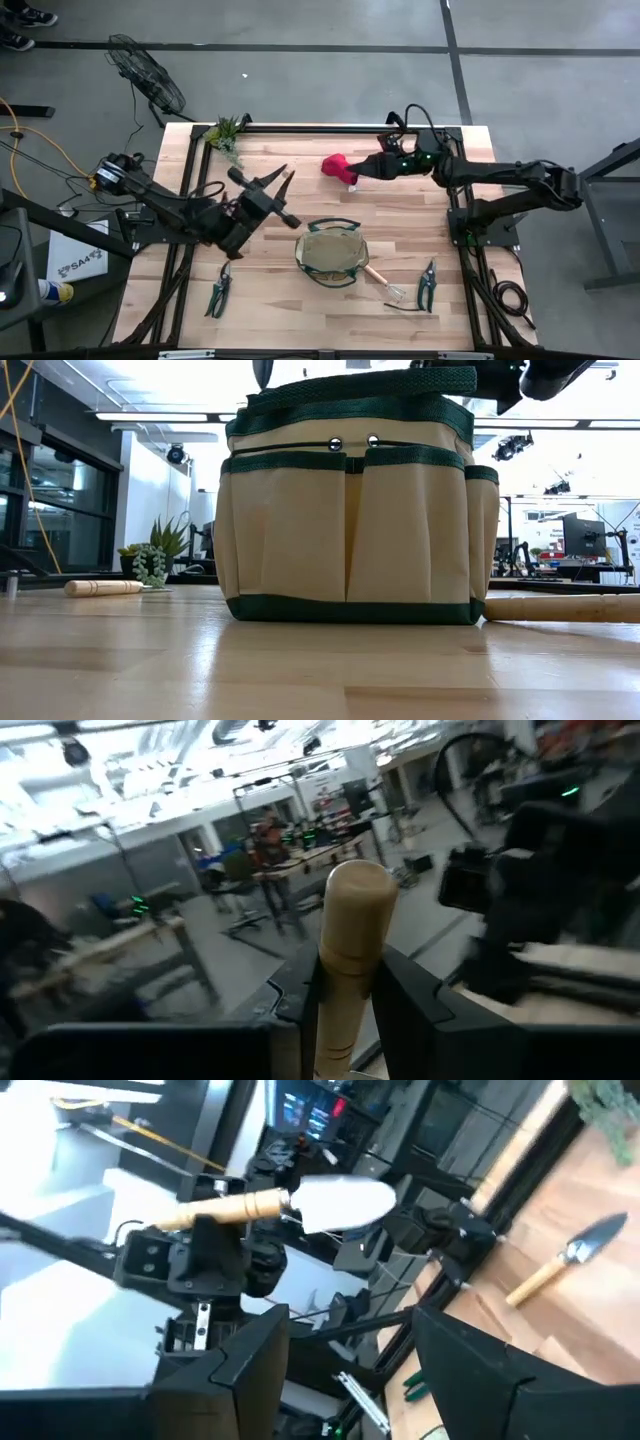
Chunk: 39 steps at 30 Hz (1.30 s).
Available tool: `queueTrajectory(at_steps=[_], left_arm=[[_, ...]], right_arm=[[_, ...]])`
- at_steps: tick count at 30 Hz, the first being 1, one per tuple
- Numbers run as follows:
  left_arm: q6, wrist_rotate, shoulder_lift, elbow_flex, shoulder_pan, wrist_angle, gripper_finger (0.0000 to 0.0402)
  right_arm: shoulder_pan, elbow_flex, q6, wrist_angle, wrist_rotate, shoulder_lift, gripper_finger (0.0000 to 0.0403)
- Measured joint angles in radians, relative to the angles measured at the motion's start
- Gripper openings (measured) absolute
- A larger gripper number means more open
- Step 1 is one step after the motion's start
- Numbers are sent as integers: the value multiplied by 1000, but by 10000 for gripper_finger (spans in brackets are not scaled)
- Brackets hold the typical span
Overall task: Pick & Place Garden tools in Gardening bag
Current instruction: Put the brown trowel into the white gardening bag
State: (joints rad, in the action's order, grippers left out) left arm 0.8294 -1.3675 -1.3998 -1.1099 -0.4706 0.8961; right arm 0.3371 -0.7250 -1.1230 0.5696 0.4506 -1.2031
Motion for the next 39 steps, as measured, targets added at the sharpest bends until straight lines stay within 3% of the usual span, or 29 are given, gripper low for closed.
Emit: queueTrajectory(at_steps=[7,11,17,22,27,30,39], left_arm=[[-186,39,38,0,-77,-23,66],[-386,173,53,0,-115,-107,66],[-739,403,56,0,-120,-365,66],[-965,452,42,0,-119,-489,66],[-1057,374,12,-24,-180,-503,66],[-1060,255,-36,-80,-237,-519,66],[-1020,-88,-321,-434,-311,-621,66]], right_arm=[[62,0,131,-194,-18,166,204],[72,0,212,-362,-90,287,198],[62,0,257,-547,-138,418,193],[55,0,260,-599,-138,468,193],[31,0,268,-605,-127,481,193],[19,0,274,-616,-101,480,193],[-18,0,290,-666,-84,480,193]])
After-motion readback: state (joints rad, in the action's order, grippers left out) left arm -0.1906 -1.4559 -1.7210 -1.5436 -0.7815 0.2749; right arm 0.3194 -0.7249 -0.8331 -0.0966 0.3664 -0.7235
